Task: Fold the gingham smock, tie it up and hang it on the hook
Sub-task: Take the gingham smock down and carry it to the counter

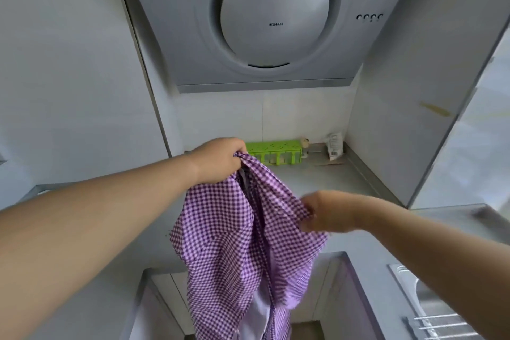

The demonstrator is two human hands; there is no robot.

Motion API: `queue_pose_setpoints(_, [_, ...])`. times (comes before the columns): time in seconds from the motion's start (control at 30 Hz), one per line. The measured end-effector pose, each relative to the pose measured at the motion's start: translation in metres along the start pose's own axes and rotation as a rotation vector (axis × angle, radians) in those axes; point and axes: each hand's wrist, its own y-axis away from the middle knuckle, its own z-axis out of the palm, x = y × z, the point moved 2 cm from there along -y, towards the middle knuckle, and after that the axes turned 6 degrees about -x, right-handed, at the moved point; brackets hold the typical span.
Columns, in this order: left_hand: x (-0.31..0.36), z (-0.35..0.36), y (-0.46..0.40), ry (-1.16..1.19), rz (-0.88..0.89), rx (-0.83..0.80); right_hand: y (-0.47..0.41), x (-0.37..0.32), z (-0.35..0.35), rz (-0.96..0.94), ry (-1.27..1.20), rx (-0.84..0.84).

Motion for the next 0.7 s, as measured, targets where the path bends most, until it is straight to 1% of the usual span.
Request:
queue_pose_setpoints(0.07, [-0.011,-0.004,0.001,-0.001,-0.032,0.013,0.001,0.028,0.02,0.147,0.141,-0.274])
queue_pose_setpoints(0.1, [-0.015,-0.005,0.002,0.004,-0.049,0.02,0.004,0.039,0.023,0.219,0.231,-0.357])
queue_pose_setpoints(0.13, [-0.017,-0.005,0.004,0.006,-0.061,0.015,0.005,0.047,0.023,0.265,0.314,-0.354])
queue_pose_setpoints(0.17, [-0.017,-0.003,0.005,0.001,-0.064,-0.001,0.005,0.051,0.021,0.278,0.339,-0.267])
queue_pose_setpoints(0.2, [-0.015,0.0,0.005,-0.009,-0.06,-0.031,0.003,0.046,0.019,0.242,0.255,-0.136])
queue_pose_setpoints(0.27, [-0.005,0.008,0.006,-0.021,-0.031,-0.07,-0.004,0.017,0.016,0.071,-0.157,0.05])
queue_pose_setpoints(0.3, [0.001,0.012,0.006,-0.016,-0.018,-0.073,-0.01,-0.002,0.018,-0.017,-0.321,0.096])
queue_pose_setpoints(0.33, [0.005,0.016,0.006,-0.008,-0.01,-0.071,-0.019,-0.02,0.021,-0.07,-0.419,0.136])
queue_pose_setpoints(0.37, [0.008,0.019,0.005,-0.005,0.0,-0.068,-0.028,-0.034,0.025,-0.088,-0.454,0.176])
queue_pose_setpoints(0.43, [0.01,0.025,0.005,-0.004,0.018,-0.077,-0.039,-0.05,0.029,-0.061,-0.45,0.304])
queue_pose_setpoints(0.47, [0.007,0.027,0.006,0.015,0.017,-0.092,-0.042,-0.05,0.031,-0.031,-0.473,0.36])
queue_pose_setpoints(0.5, [0.003,0.028,0.008,0.037,0.002,-0.112,-0.044,-0.045,0.033,-0.009,-0.546,0.389])
queue_pose_setpoints(0.57, [-0.014,0.031,0.016,0.044,-0.088,-0.215,-0.045,-0.031,0.039,0.055,-0.667,0.42])
queue_pose_setpoints(0.63, [-0.034,0.04,0.025,-0.068,-0.18,-0.323,-0.05,-0.013,0.049,0.131,-0.603,0.417])
queue_pose_setpoints(0.7, [-0.055,0.054,0.029,-0.25,-0.194,-0.408,-0.051,-0.002,0.058,0.189,-0.501,0.363])
